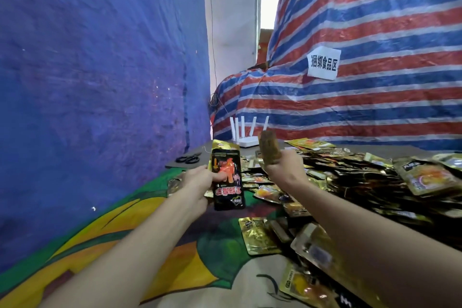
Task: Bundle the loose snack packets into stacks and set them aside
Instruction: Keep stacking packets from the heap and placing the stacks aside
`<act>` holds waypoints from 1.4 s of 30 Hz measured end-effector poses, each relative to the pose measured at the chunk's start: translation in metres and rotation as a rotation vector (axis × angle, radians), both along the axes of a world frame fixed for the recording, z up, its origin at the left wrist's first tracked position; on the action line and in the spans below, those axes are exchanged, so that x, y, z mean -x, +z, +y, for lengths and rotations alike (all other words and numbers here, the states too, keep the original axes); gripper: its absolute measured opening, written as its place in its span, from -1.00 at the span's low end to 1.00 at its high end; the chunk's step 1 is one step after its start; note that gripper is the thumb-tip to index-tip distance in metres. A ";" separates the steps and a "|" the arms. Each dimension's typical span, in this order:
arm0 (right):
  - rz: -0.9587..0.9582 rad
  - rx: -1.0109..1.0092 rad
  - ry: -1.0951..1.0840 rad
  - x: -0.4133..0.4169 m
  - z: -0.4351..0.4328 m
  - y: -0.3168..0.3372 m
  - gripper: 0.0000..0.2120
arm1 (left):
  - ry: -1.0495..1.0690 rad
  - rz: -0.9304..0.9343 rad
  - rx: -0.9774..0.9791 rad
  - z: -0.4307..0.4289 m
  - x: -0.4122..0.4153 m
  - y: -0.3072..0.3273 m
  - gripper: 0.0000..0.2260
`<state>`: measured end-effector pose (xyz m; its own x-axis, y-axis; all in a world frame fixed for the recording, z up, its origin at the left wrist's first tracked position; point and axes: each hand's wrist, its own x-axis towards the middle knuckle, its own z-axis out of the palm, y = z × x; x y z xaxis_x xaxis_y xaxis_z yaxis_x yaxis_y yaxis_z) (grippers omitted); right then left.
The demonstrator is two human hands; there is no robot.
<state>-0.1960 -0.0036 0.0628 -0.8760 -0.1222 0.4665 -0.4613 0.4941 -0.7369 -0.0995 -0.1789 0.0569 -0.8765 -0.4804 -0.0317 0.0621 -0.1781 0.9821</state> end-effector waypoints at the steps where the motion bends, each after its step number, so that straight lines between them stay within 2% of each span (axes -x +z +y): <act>1: -0.044 0.136 0.052 -0.005 0.004 0.008 -0.97 | -0.059 0.053 -0.065 0.004 -0.004 0.001 -0.75; 3: -0.124 0.369 0.167 -0.018 0.015 0.025 -0.87 | -0.144 0.140 -0.111 0.013 -0.010 0.001 -0.72; 5: -0.132 0.514 0.269 -0.034 0.028 0.040 -0.81 | -0.183 0.202 -0.081 0.024 -0.012 0.003 -0.71; 8: -0.134 0.576 0.315 -0.060 0.048 0.057 -0.77 | -0.139 0.265 0.051 0.049 -0.018 0.008 -0.74; 10: -0.208 0.606 0.380 -0.078 0.063 0.061 -0.77 | -0.070 0.306 0.177 0.065 -0.023 0.013 -0.77; 12: -0.284 0.675 0.456 -0.095 0.079 0.059 -0.76 | -0.085 0.336 0.279 0.080 -0.029 0.016 -0.77; 17: -0.356 0.930 0.436 -0.124 0.120 0.034 -0.77 | -0.275 0.338 0.264 0.111 -0.044 0.001 -0.92; 19: -0.344 0.921 0.389 -0.132 0.134 0.019 -0.77 | -0.264 0.342 0.274 0.124 -0.048 -0.010 -0.90; 21: -0.348 0.839 0.333 -0.141 0.146 0.000 -0.77 | -0.211 0.341 0.249 0.139 -0.054 -0.021 -0.73; 24: -0.330 0.576 0.292 -0.152 0.159 -0.032 -0.72 | -0.168 0.347 0.210 0.154 -0.059 -0.036 -0.43; 26: -0.275 0.384 0.292 -0.158 0.165 -0.042 -0.63 | -0.106 0.354 0.232 0.155 -0.060 -0.040 -0.35; 28: -0.255 0.305 0.312 -0.162 0.169 -0.040 -0.55 | -0.004 0.366 0.253 0.153 -0.062 -0.041 -0.32; 31: -0.294 0.236 0.400 -0.167 0.171 -0.034 -0.47 | 0.191 0.369 0.317 0.150 -0.067 -0.044 -0.38; 33: -0.296 0.205 0.455 -0.169 0.171 -0.032 -0.46 | 0.228 0.355 0.347 0.147 -0.066 -0.049 -0.42; 36: -0.299 0.266 0.546 -0.170 0.171 -0.030 -0.41 | 0.175 0.325 0.391 0.149 -0.065 -0.054 -0.38; 39: -0.269 0.382 0.510 -0.168 0.167 -0.035 -0.38 | 0.052 0.314 0.440 0.159 -0.066 -0.057 -0.39; 40: -0.251 0.438 0.479 -0.167 0.164 -0.037 -0.38 | 0.015 0.326 0.457 0.164 -0.069 -0.057 -0.45; 42: -0.204 0.537 0.430 -0.168 0.157 -0.043 -0.31 | -0.070 0.364 0.465 0.174 -0.075 -0.058 -0.77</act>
